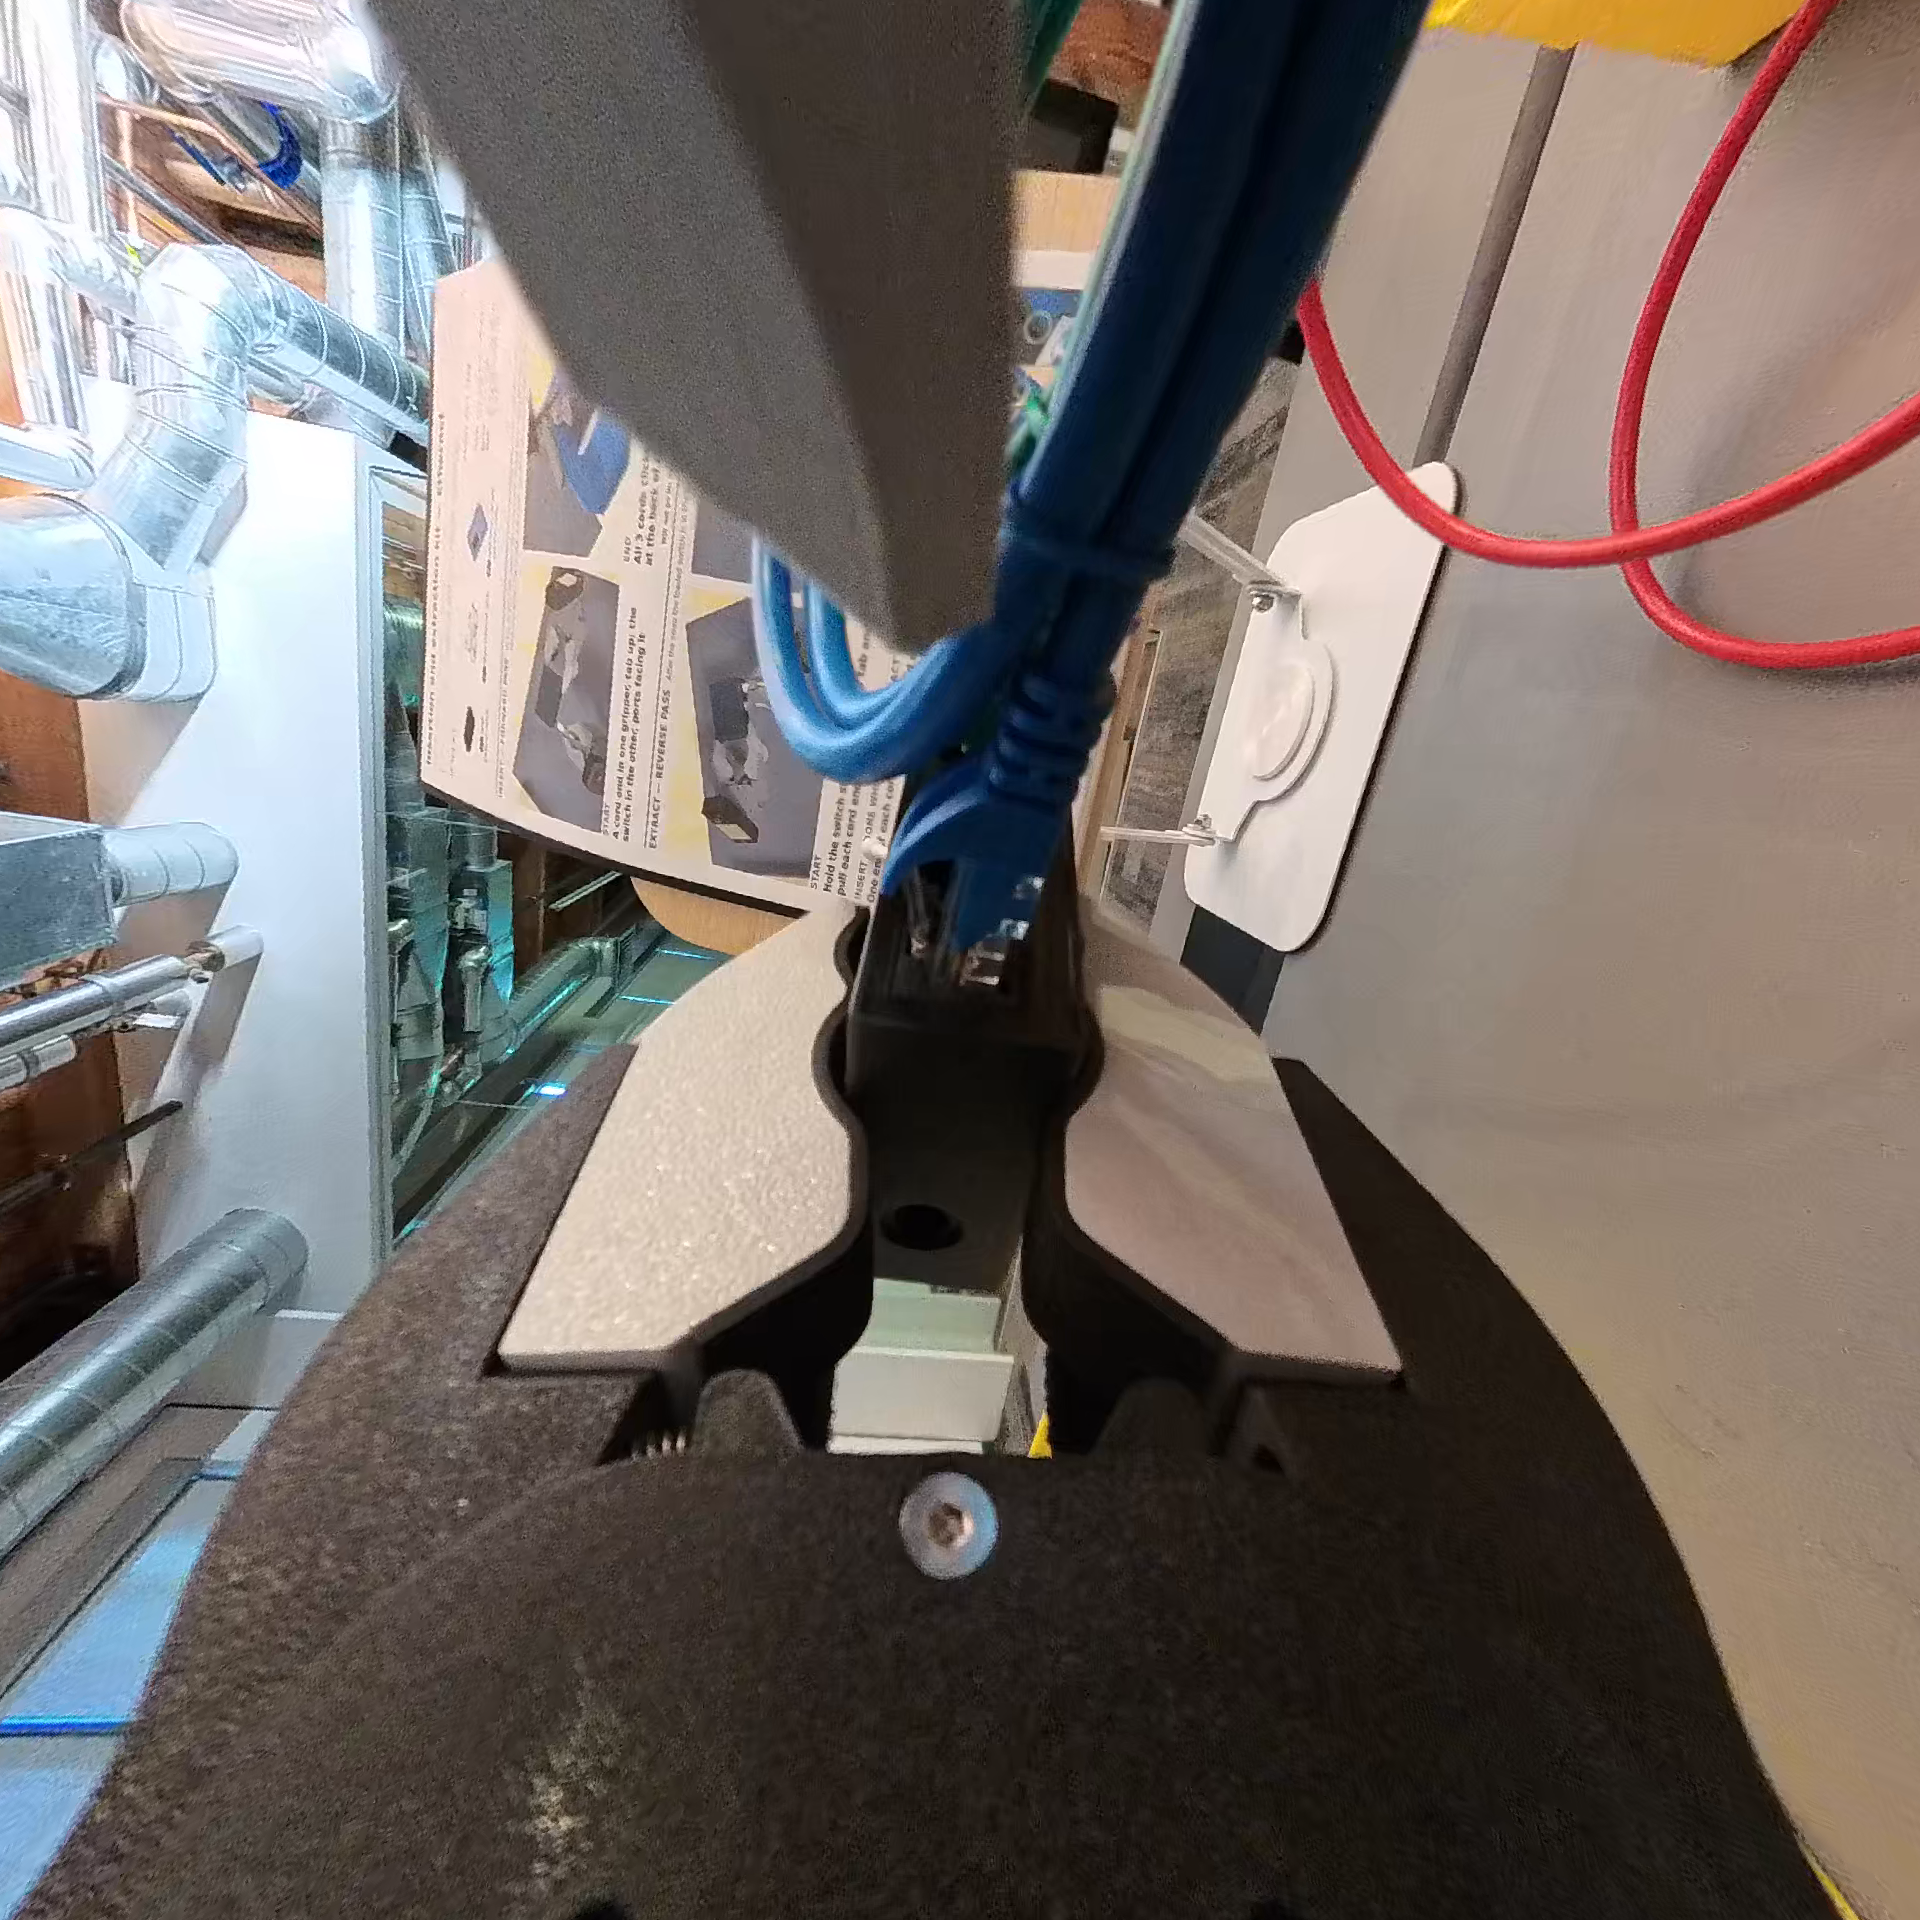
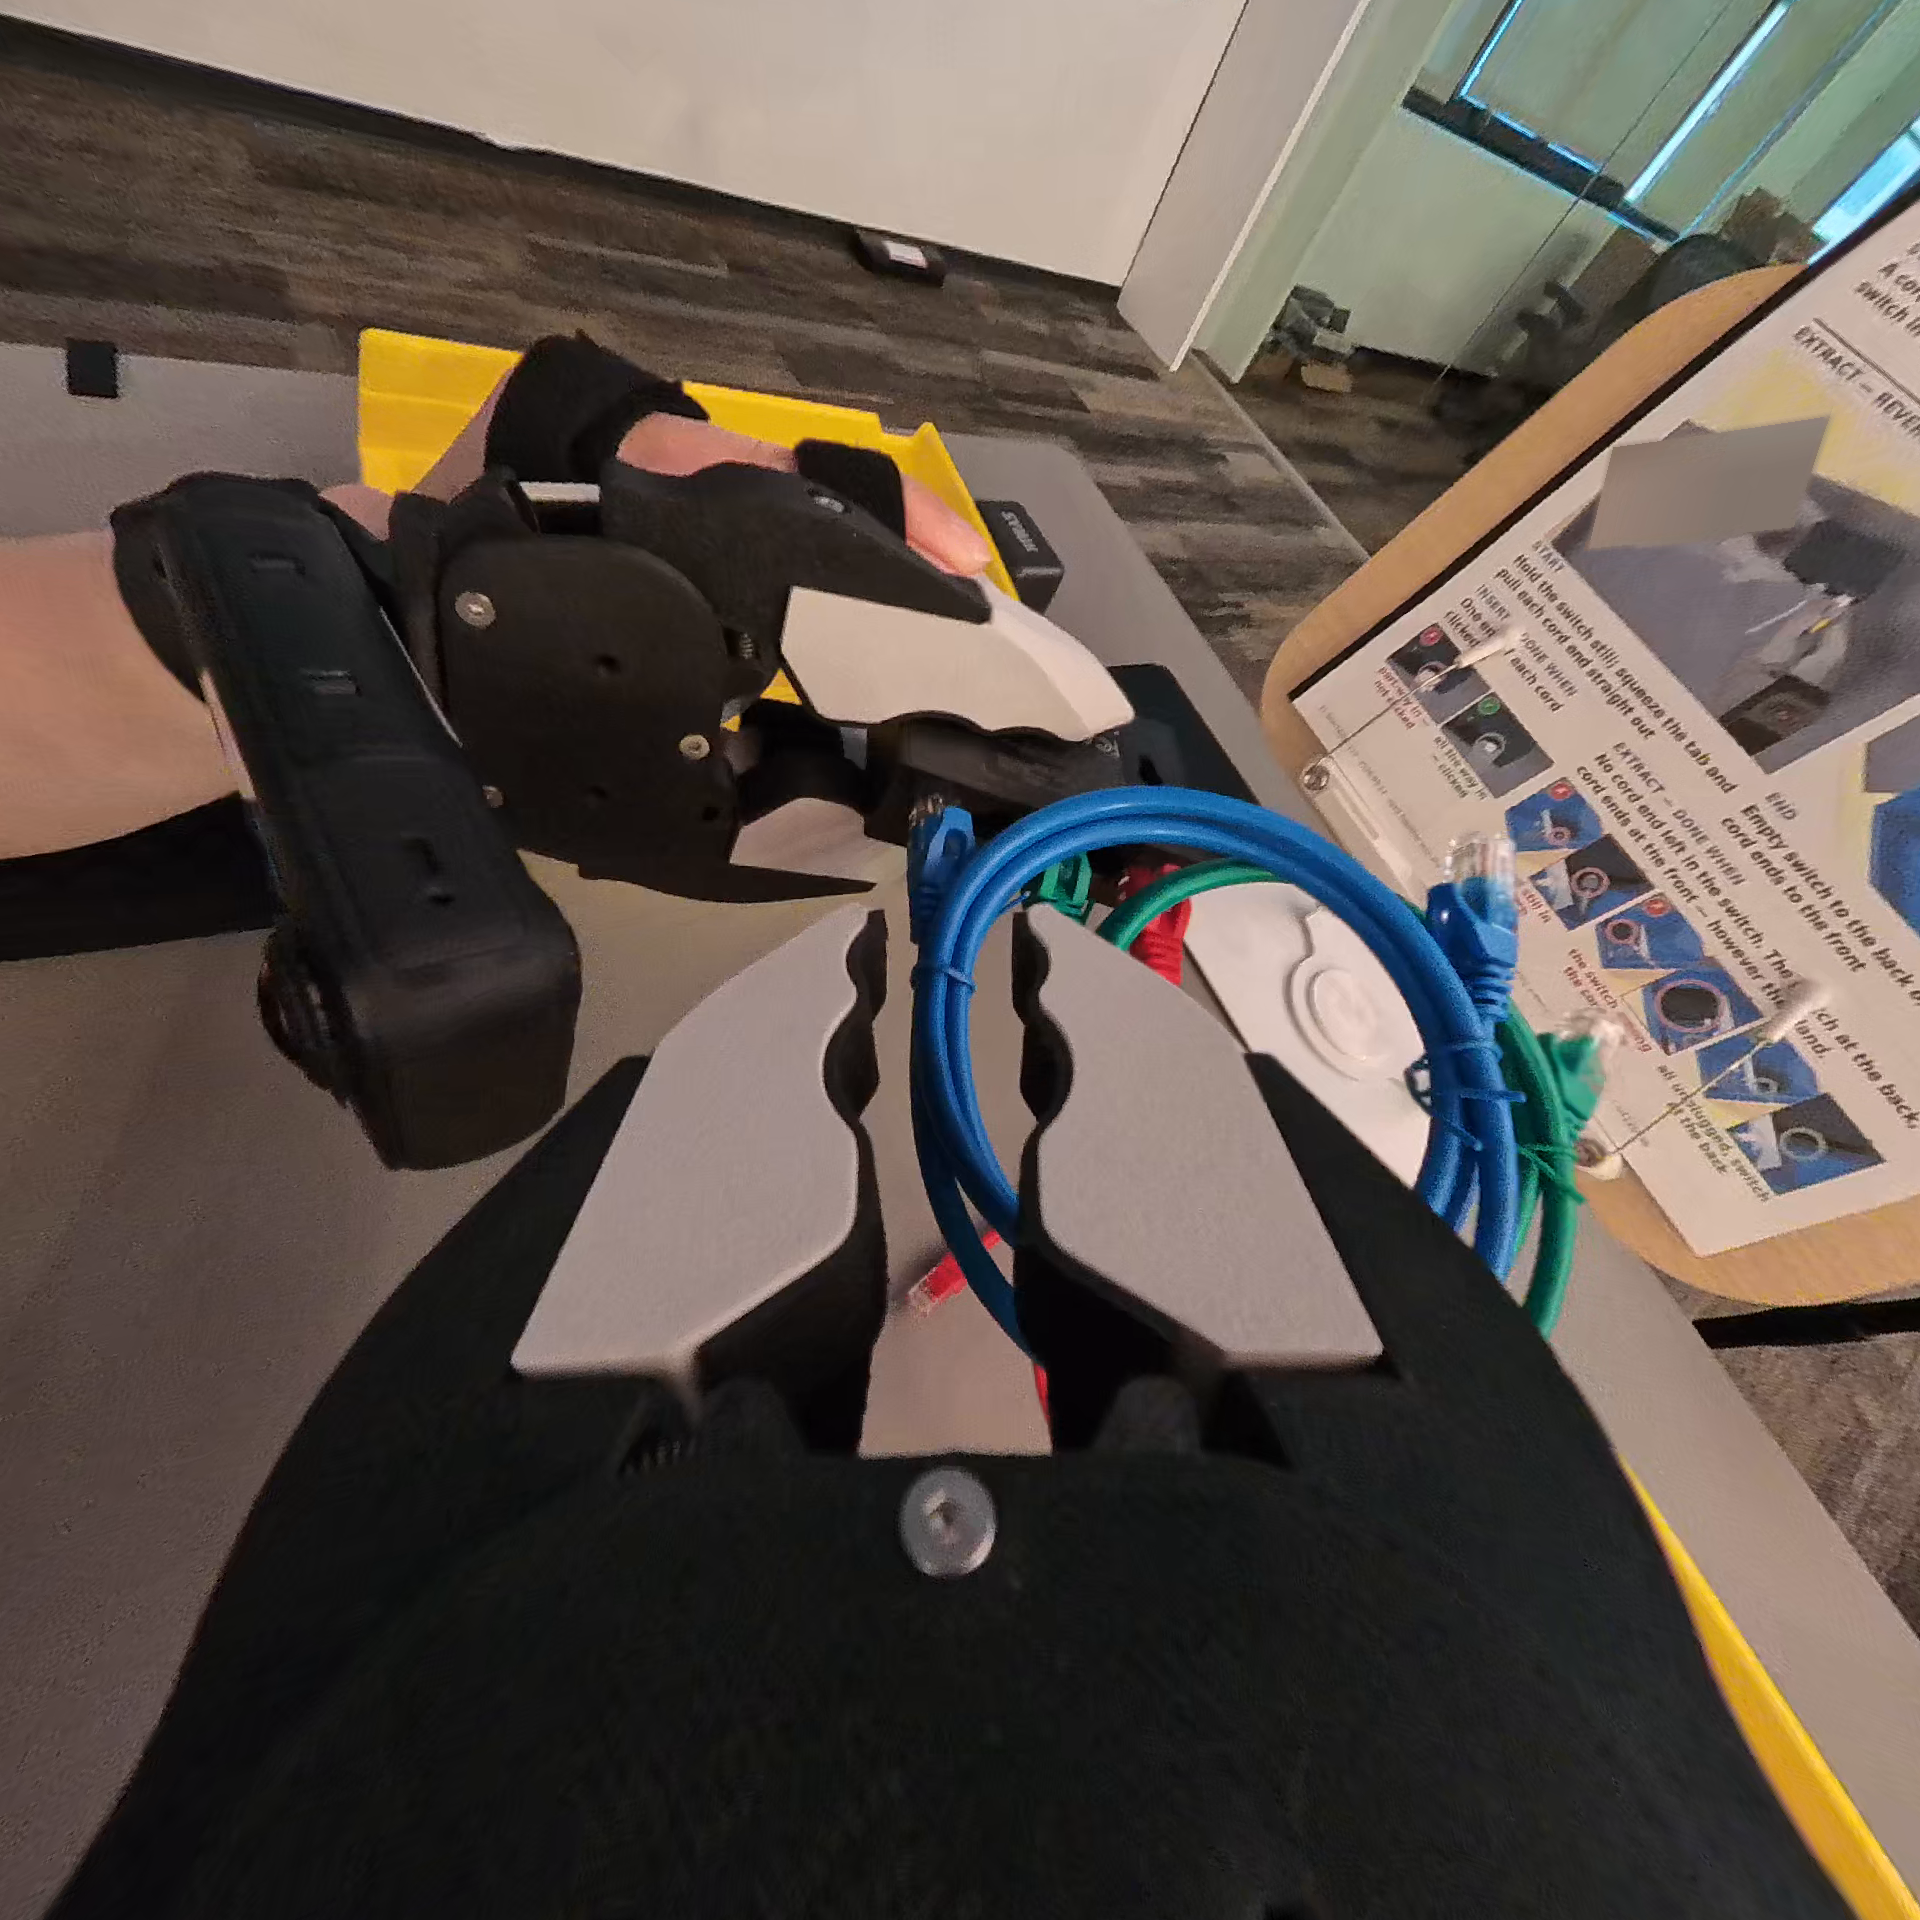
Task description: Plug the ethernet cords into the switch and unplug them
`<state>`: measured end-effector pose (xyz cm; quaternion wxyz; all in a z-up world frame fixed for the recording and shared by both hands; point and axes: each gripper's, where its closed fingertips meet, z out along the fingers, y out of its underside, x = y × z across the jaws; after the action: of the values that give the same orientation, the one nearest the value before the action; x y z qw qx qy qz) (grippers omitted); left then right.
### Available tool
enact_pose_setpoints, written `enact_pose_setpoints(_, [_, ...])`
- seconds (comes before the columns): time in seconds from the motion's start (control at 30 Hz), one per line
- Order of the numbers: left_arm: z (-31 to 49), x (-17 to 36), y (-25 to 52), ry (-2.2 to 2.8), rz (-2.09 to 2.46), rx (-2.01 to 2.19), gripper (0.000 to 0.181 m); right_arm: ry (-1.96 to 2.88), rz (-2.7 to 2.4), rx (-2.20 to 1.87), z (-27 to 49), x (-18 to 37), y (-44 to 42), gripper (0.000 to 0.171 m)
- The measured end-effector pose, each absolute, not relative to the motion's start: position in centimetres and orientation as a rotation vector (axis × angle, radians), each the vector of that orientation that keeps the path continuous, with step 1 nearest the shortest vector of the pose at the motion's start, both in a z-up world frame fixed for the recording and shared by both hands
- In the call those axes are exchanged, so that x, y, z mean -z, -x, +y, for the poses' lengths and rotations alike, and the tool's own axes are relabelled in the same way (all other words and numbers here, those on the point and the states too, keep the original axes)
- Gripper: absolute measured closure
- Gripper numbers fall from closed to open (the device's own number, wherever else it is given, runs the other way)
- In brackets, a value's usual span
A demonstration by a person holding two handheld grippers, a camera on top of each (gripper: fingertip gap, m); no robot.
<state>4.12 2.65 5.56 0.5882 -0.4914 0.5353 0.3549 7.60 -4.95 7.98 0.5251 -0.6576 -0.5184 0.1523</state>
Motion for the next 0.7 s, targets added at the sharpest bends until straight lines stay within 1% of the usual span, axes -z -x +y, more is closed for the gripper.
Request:
enact_pose_setpoints(0.1, [2.8,-5.4,-4.2,1.155,1.243,-0.804,0.151,1.553,-1.221,-0.401,-5.1,-8.6,-7.7,0.148])
enact_pose_setpoints(0.23, [2.9,-5.6,-3.8,1.173,1.224,-0.791,0.151,1.483,-1.176,-0.468,-6.4,-10.8,-8.3,0.148])
enact_pose_setpoints(0.33, [3.2,-6.0,-3.1,1.198,1.194,-0.782,0.151,1.433,-1.18,-0.542,-7.9,-12.0,-8.7,0.155])
enact_pose_setpoints(0.4, [3.4,-6.6,-2.2,1.224,1.154,-0.772,0.151,1.415,-1.211,-0.646,-9.1,-12.0,-8.4,0.158])
enact_pose_setpoints(0.5, [3.5,-7.8,-0.8,1.25,1.088,-0.756,0.151,1.462,-1.223,-0.819,-9.6,-10.9,-7.2,0.158])
enact_pose_setpoints(0.7, [3.5,-10.0,1.6,1.279,0.966,-0.739,0.151,1.415,-1.041,-0.836,-6.9,-10.5,-4.2,0.157])
